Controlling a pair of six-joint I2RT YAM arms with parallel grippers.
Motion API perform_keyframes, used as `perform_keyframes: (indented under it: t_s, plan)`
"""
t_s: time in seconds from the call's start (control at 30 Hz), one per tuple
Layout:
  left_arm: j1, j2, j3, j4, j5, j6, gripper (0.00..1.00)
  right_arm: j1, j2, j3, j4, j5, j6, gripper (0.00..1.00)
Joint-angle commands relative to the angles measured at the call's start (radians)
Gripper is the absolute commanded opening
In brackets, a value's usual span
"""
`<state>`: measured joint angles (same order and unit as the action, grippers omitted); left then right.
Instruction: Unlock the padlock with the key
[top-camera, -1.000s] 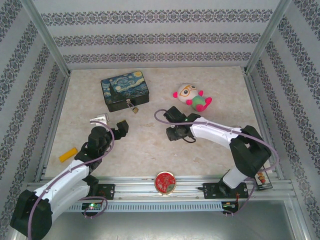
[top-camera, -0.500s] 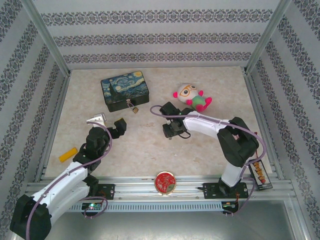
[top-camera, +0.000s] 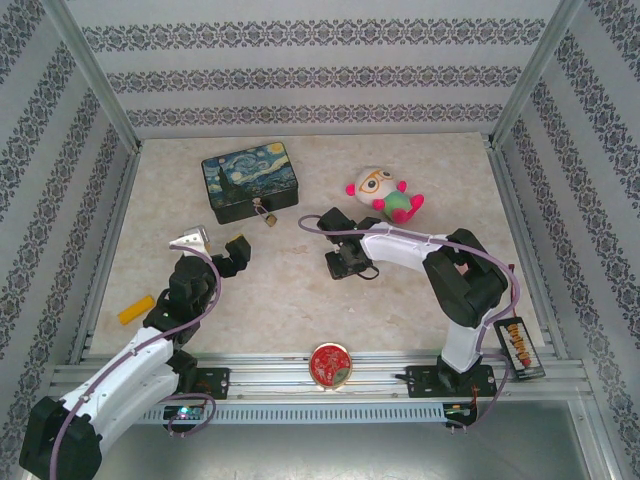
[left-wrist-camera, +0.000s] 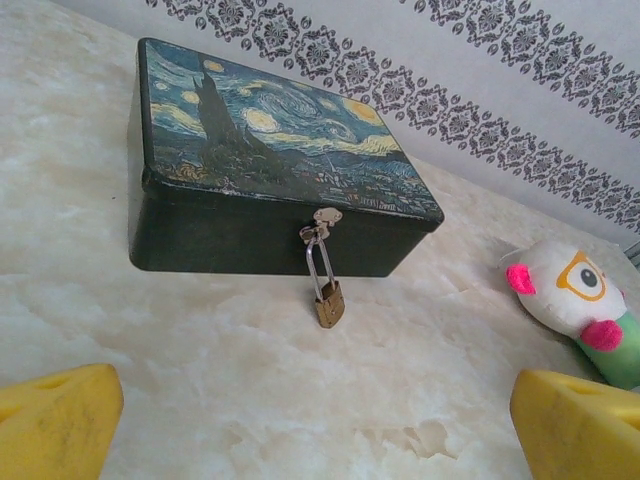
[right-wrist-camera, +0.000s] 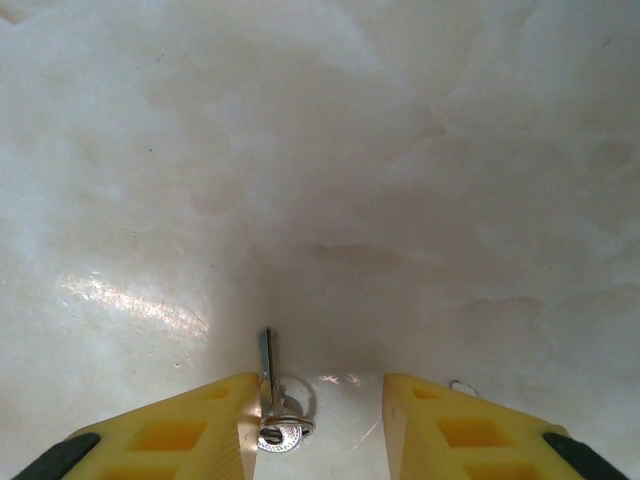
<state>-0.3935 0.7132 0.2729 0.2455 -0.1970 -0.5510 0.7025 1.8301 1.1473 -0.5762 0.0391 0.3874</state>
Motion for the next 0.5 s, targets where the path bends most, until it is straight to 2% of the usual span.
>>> perform_keyframes:
  t_s: [0.0,0.47]
  plan:
    - [-0.013,-0.015,-0.015,-0.018,-0.021,-0.006,0.99,-0.004,0.003,0.007,-0.032,0.015,0.022,0.36]
    - [-0.012,-0.026,-0.021,-0.018,-0.022,-0.009,0.99,-0.003,-0.012,-0.009,-0.034,0.009,0.042,0.37]
